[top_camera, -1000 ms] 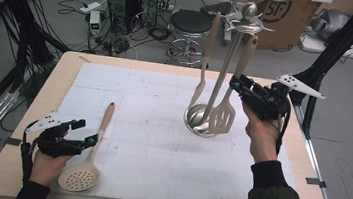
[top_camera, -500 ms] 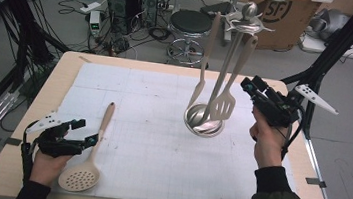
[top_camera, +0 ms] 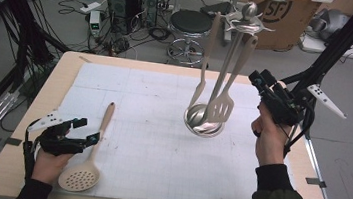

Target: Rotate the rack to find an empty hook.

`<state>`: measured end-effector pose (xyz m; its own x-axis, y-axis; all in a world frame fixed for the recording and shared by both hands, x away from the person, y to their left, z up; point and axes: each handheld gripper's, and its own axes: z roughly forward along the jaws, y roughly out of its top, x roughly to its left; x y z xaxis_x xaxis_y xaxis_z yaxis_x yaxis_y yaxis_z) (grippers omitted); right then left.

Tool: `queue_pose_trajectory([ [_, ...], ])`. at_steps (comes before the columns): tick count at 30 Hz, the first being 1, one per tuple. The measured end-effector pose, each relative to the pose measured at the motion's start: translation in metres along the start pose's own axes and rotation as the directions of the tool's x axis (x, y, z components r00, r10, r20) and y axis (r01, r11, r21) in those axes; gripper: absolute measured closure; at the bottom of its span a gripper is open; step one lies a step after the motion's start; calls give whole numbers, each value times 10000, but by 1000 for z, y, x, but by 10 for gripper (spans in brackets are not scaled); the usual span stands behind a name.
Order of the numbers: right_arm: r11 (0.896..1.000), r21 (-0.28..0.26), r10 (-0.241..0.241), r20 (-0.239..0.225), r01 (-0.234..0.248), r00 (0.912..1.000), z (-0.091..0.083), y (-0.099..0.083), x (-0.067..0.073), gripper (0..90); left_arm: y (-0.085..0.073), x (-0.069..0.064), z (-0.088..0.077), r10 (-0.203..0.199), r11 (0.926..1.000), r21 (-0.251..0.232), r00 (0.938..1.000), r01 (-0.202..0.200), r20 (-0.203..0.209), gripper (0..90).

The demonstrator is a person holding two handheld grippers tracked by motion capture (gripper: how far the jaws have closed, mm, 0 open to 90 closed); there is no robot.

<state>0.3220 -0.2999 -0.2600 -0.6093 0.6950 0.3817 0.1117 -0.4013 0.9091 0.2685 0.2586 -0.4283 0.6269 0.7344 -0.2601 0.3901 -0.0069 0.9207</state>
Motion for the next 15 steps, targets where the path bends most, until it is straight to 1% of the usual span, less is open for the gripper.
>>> queue_pose_trajectory([
  [1, 9999, -114, -71, 14, 72, 10000, 1, 2, 1, 461, 0, 0, 0, 12, 10000, -8, 10000, -12, -12, 159],
  [2, 9997, -247, -21, 68, 23, 10000, 2, 3, 3, 504, 0, 0, 0, -14, 10000, -20, 10000, 14, -1, 159],
  [3, 9994, -326, -65, 102, 69, 9999, 3, 5, 3, 529, 0, 1, -1, -39, 10000, -42, 10000, 39, -17, 159],
  [5, 9987, -464, -190, 173, 197, 9997, 5, 7, 6, 610, 0, 1, -2, -35, 10000, -35, 10000, 35, -23, 159],
  [6, 9981, -586, -207, 139, 214, 9997, 6, 8, 7, 648, -1, 2, -2, -41, 10000, -46, 10000, 40, -36, 159],
  [9, 9973, -679, -268, 148, 278, 9995, 10, 13, 9, 697, -1, 2, -3, -99, 9999, -64, 9999, 99, -52, 159],
  [12, 9968, -726, -310, 196, 323, 9993, 17, 18, 10, 808, -2, 2, -6, -42, 10000, -44, 9999, 41, -103, 159],
  [13, 9970, -724, -282, 139, 291, 9995, 19, 20, 9, 848, -2, 2, -7, -50, 10000, -64, 9999, 49, -110, 159],
  [14, 9966, -780, -252, 99, 259, 9996, 21, 21, 10, 859, -2, 2, -8, -61, 9999, -83, 9999, 59, -140, 159],
  [15, 9964, -806, -252, 161, 264, 9996, 23, 23, 10, 872, -2, 3, -9, -75, 9999, -88, 9999, 74, -138, 159],
])
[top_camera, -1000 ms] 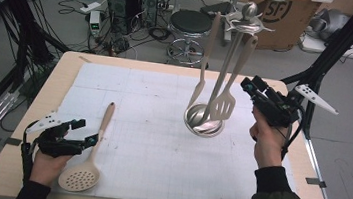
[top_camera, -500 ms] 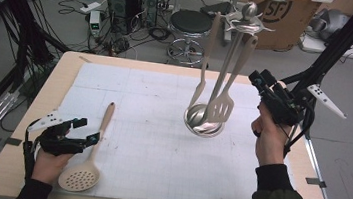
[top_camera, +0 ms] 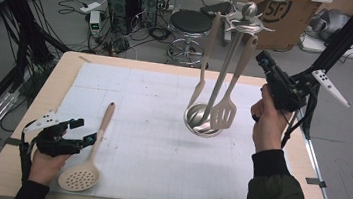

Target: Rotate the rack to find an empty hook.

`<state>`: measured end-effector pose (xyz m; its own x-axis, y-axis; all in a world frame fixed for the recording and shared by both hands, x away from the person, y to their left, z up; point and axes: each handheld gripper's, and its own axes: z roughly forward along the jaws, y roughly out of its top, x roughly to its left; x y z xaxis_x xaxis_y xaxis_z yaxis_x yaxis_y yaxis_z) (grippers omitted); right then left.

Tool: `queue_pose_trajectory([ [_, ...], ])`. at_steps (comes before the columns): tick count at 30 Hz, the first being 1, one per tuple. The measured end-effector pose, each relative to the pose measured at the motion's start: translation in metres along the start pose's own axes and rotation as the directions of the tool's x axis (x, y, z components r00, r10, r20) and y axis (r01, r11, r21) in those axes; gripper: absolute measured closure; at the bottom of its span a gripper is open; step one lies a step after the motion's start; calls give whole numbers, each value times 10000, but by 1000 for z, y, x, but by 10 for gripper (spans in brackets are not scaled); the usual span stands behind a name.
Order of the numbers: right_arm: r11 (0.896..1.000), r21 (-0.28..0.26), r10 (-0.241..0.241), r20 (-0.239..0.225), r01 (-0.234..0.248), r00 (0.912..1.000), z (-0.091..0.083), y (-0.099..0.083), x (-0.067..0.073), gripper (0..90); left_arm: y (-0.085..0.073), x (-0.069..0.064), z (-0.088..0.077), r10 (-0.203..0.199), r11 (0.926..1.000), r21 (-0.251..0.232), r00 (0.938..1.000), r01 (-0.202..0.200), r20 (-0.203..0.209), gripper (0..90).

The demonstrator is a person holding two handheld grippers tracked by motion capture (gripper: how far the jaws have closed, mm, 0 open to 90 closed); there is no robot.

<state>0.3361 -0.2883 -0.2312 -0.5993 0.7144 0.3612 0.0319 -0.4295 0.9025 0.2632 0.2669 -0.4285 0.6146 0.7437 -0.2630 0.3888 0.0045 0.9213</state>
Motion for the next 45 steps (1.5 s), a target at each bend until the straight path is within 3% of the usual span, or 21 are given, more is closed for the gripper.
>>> queue_pose_trajectory([
  [9, 9997, -231, -56, 283, 63, 9996, 14, 7, 4, 894, -3, 2, -10, -96, 9999, -54, 9999, 95, -117, 159],
  [15, 9992, -381, 161, 518, -142, 9985, 19, 8, -2, 894, -4, 4, -16, -120, 9999, -83, 9997, 119, -219, 160],
  [22, 9979, -638, 143, 208, -129, 9997, 22, 11, 5, 895, -6, 2, -14, -77, 10000, 42, 9997, 78, -216, 160],
  [35, 9994, -329, -76, -156, 70, 9998, 27, 8, 19, 896, -5, 2, -14, -91, 10000, 13, 9997, 91, -206, 160],
  [45, 9994, -315, -153, -437, 139, 9989, 40, -4, 35, 896, -5, 3, -13, -57, 10000, 38, 9998, 58, -187, 160],
])
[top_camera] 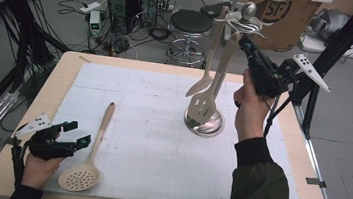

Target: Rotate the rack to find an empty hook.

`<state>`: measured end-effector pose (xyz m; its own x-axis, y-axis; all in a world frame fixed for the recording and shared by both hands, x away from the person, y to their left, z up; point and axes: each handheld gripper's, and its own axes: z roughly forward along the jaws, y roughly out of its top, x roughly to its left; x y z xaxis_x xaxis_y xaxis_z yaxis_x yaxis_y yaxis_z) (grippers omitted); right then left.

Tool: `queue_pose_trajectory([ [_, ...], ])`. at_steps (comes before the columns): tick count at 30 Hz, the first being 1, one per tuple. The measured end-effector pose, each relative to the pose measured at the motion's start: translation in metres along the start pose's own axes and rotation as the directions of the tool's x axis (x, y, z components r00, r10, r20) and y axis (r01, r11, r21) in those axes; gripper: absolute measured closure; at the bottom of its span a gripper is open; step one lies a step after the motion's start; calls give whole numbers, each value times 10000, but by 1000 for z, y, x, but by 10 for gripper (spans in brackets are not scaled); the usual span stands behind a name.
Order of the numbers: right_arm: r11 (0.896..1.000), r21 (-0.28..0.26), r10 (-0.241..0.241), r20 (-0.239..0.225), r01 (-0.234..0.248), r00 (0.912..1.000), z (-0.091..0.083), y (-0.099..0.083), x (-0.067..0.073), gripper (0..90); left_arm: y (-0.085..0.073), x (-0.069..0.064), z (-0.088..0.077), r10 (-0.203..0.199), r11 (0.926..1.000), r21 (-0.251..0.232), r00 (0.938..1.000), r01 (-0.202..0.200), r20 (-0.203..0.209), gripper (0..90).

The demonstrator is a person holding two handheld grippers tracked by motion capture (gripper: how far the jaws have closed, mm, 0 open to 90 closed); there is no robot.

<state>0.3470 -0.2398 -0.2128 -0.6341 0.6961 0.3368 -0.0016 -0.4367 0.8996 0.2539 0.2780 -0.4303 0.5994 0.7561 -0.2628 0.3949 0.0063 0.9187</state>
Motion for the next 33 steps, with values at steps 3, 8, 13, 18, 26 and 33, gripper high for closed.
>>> queue_pose_trajectory([
  [3, 10000, 28, -73, -79, 74, 9999, 3, -3, 4, 896, 0, 0, 0, -49, 10000, -31, 10000, 49, 1, 160],
  [8, 9999, -2, -149, -10, 149, 9999, 9, -6, 10, 896, 0, 1, 0, -34, 10000, 0, 10000, 34, -7, 160],
  [13, 9983, 159, -555, 41, 554, 9985, 14, -9, 15, 896, 0, 1, 0, -27, 10000, -10, 10000, 27, -28, 160],
  [18, 9989, 149, -448, 153, 446, 9989, 5, -8, 8, 896, 0, -1, -1, -7, 10000, -14, 10000, 7, -36, 160],
  [26, 9993, -363, -9, 688, 34, 9976, -15, 2, -15, 896, 1, -1, 0, -9, 10000, -22, 10000, 9, -36, 160],
  [33, 9982, -354, -470, 630, 493, 9969, -13, 16, -10, 896, 0, 0, 0, -37, 10000, -20, 10000, 37, -26, 160],
])
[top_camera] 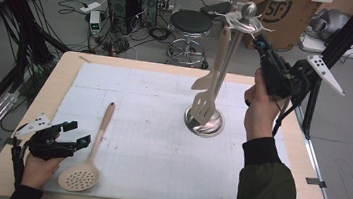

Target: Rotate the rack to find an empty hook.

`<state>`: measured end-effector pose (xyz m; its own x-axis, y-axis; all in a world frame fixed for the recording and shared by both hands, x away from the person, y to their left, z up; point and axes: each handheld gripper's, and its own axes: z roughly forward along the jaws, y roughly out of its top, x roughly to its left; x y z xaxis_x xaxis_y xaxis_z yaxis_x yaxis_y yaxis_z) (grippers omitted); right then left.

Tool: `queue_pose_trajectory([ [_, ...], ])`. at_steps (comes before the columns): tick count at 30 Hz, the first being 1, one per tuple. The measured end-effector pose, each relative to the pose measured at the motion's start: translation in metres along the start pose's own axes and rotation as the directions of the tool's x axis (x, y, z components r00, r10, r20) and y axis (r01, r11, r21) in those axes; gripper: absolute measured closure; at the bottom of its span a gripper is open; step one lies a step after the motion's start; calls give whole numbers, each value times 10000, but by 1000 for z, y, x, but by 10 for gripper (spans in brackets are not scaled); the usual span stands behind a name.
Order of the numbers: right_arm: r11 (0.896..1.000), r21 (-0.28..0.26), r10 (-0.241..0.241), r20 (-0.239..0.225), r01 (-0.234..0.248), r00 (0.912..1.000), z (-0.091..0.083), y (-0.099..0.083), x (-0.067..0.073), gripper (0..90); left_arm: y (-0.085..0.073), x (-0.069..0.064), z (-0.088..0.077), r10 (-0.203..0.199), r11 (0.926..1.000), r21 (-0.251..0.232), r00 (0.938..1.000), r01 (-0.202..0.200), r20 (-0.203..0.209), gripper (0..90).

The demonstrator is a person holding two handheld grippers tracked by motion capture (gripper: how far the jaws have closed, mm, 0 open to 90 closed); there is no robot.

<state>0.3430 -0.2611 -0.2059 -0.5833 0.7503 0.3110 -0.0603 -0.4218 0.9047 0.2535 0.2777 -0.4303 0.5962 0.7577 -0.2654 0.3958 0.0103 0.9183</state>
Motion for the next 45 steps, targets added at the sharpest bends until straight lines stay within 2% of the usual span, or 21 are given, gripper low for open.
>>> queue_pose_trajectory([
  [7, 9992, 200, -333, -43, 334, 9994, 0, -4, 2, 896, 0, 0, -1, 0, 10000, 1, 10000, 0, -8, 160],
  [17, 9959, 307, -848, -203, 854, 9962, 5, -10, 15, 896, 0, 0, 0, 12, 10000, 48, 10000, -12, -35, 160],
  [28, 9949, 498, -855, -394, 875, 9956, 20, -17, 30, 896, 0, 0, 0, -16, 10000, 12, 10000, 16, 23, 160],
  [32, 9929, 586, -1011, -482, 1039, 9937, 26, -20, 34, 896, 0, 0, -1, -38, 10000, 6, 10000, 38, 19, 160],
  [45, 9921, 812, -932, -349, 957, 9950, 46, -24, 35, 896, -1, 3, -4, -85, 10000, -33, 10000, 85, -10, 160],
])
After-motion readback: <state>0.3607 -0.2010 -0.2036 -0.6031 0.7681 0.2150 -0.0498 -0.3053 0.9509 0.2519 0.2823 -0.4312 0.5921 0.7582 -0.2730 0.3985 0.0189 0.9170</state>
